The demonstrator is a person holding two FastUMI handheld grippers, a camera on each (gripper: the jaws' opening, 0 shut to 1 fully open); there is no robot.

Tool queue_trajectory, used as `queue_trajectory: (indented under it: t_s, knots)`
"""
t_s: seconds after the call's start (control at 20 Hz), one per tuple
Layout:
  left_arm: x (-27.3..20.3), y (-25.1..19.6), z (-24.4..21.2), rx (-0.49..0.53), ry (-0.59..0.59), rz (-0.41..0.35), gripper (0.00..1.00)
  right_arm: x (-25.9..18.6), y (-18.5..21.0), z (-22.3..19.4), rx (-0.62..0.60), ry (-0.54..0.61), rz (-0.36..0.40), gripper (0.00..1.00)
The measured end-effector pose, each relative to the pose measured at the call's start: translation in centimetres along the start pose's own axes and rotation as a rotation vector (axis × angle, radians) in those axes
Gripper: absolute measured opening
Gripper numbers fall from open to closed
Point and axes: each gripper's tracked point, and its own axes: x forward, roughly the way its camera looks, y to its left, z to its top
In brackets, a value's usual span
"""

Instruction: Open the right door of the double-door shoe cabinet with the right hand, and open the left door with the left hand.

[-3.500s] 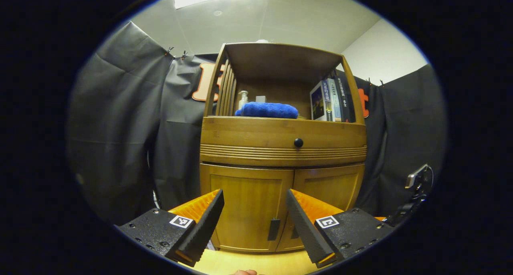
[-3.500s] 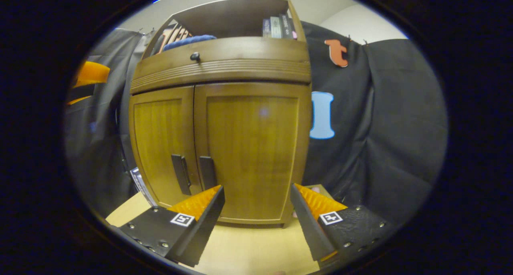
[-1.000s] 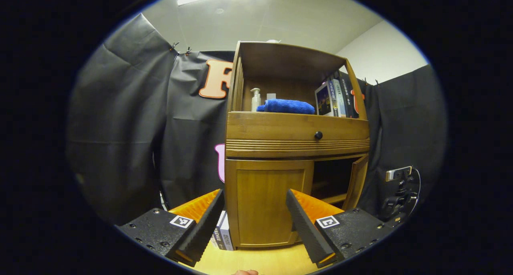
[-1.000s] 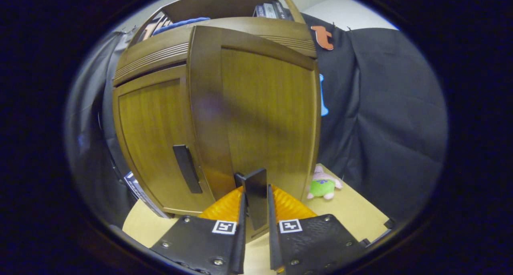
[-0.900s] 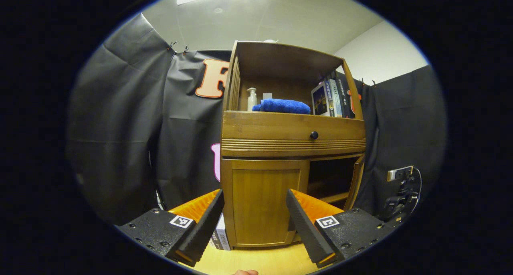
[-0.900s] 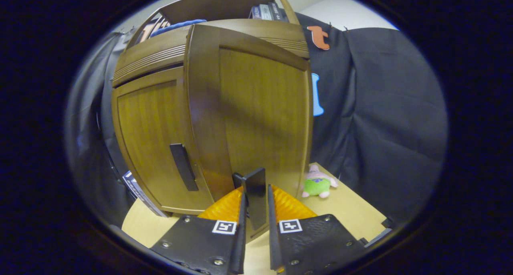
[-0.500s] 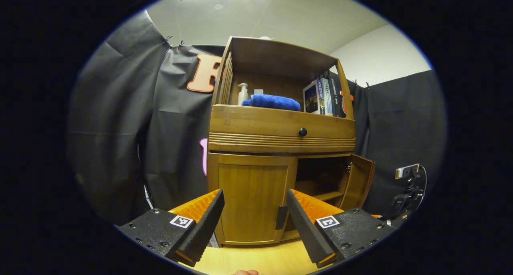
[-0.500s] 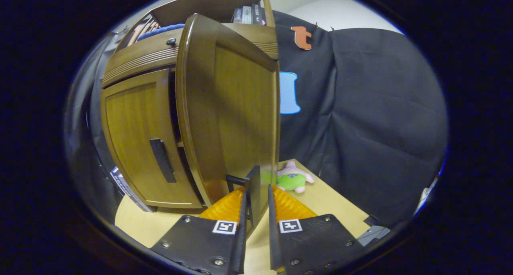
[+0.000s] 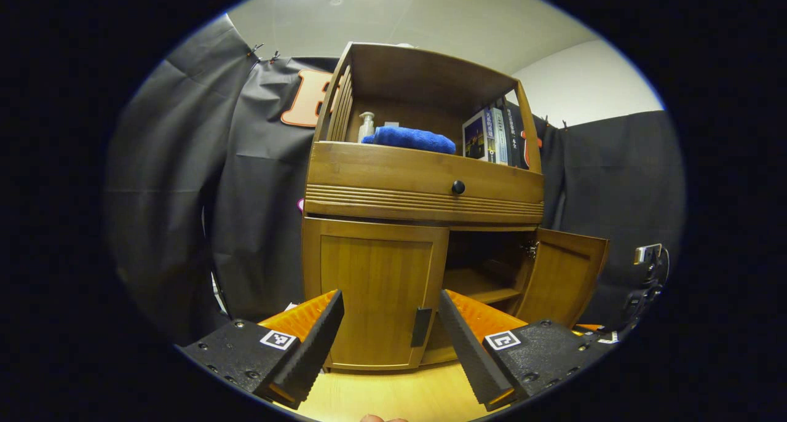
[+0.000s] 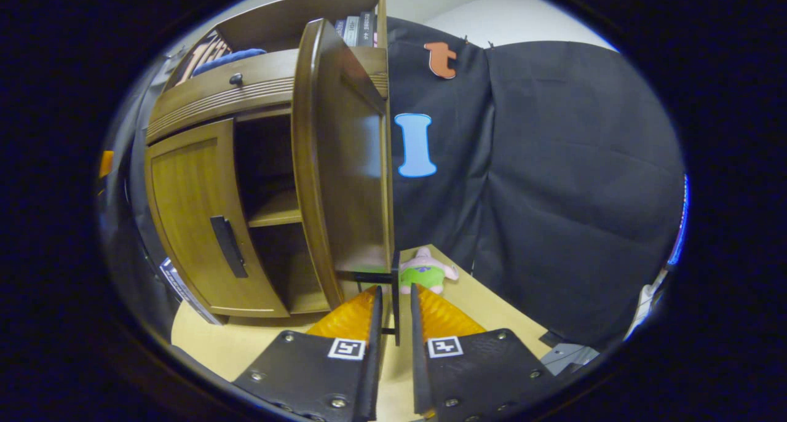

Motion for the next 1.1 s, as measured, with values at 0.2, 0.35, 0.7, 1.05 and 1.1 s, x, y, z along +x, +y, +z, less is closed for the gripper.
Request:
queue_trajectory:
  t_s: [0.2, 0.35, 0.7, 1.05, 1.1]
  knots:
    - [1.4, -1.2, -1.0, 0.008, 0.014, 0.019, 0.92, 0.2, -2.0, 0.2, -0.002, 0.006, 0.007, 0.22]
    - [3.2, -2.7, -2.5, 0.015, 0.043, 0.018, 0.92, 0.0, -4.3, 0.7, -0.021, -0.011, -0.018, 0.22]
    - [8.1, -6.0, -5.4, 0.019, 0.082, 0.001, 0.92, 0.0, -10.6, 3.0, -0.025, -0.074, -0.115, 0.22]
    - [12.2, -6.4, -9.2, 0.018, 0.142, 0.033, 0.96, -2.4, -12.3, 7.3, 0.030, -0.157, -0.108, 0.19]
    - [13.0, -6.3, -9.9, 0.018, 0.154, 0.036, 0.96, -3.0, -12.3, 8.2, 0.033, -0.175, -0.102, 0.22]
